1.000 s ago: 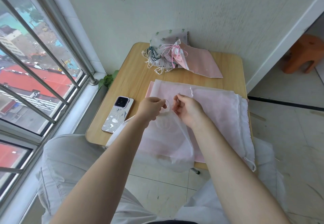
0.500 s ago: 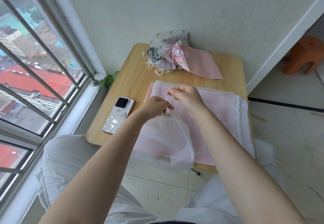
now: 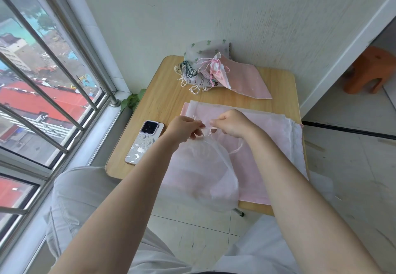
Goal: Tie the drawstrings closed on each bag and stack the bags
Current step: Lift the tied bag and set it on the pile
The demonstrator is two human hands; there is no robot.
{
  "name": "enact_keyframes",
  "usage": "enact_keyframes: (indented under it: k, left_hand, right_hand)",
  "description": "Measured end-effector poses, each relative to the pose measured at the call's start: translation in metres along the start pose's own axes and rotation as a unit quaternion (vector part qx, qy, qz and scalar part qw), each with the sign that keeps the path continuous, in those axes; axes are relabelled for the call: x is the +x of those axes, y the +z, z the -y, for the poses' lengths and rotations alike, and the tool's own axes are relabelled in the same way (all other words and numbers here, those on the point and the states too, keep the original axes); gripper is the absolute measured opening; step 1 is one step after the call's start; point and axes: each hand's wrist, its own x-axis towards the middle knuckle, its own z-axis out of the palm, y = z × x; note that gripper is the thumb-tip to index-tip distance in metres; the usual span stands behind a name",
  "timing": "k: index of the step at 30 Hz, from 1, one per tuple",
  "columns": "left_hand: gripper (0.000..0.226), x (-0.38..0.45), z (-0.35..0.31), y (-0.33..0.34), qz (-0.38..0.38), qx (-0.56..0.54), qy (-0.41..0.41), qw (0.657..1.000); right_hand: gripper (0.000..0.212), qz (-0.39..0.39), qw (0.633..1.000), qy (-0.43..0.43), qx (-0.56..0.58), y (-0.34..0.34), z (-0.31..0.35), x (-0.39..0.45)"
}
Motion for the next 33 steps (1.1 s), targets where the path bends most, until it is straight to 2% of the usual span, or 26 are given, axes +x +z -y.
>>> enact_keyframes:
  k: [4,8,14,18,19,22,24,26,28,30,31,33]
  left_hand:
    - [0.02,0.0,0.001,-0.001,-0.01,-0.045,-0.015,0.999]
    - [0.013,0.0,0.001,-0.004,0.0,-0.055,-0.027,0.998]
    - [0.017,0.002,0.005,-0.008,0.038,-0.063,-0.009,0.997]
    - [0.013,0.003,0.006,-0.003,-0.002,-0.046,-0.004,0.999]
    - [0.012,0.004,0.007,-0.003,-0.019,-0.037,-0.001,0.999]
    - [0.015,0.007,0.01,0.0,-0.055,-0.013,0.015,0.998]
    - [0.014,0.008,0.009,0.0,-0.064,0.015,0.027,0.997]
    - [0.011,0.007,0.009,-0.001,-0.063,0.042,0.038,0.996]
    - [0.013,0.007,0.01,-0.002,-0.063,0.053,0.049,0.995]
    - [0.019,0.009,0.011,-0.003,-0.061,0.055,0.061,0.995]
    - [0.02,0.009,0.011,-0.003,-0.06,0.054,0.066,0.995]
    - [0.023,0.008,0.012,-0.003,-0.061,0.049,0.077,0.994]
  right_hand:
    - [0.019,0.062,0.997,-0.026,0.047,-0.004,0.003,-0.007]
    - [0.016,0.115,0.992,-0.025,0.036,0.008,0.009,-0.013]
    - [0.017,0.074,0.997,-0.012,0.033,0.022,0.012,-0.012]
    - [0.017,0.083,0.996,-0.029,0.001,0.021,0.012,-0.013]
    - [0.015,0.119,0.992,-0.037,-0.026,0.018,0.013,-0.016]
    - [0.01,0.308,0.948,-0.043,-0.068,0.008,0.02,-0.028]
    - [0.009,0.354,0.932,-0.046,-0.067,0.004,0.022,-0.031]
    - [0.009,0.295,0.95,-0.058,-0.081,0.002,0.022,-0.027]
    - [0.011,0.165,0.983,-0.057,-0.056,0.004,0.018,-0.016]
    - [0.011,0.044,0.998,-0.042,-0.002,0.008,0.01,-0.004]
    - [0.011,0.01,0.999,-0.037,0.012,0.012,0.005,0.001]
    - [0.011,0.0,0.999,-0.028,0.033,0.021,-0.001,0.009]
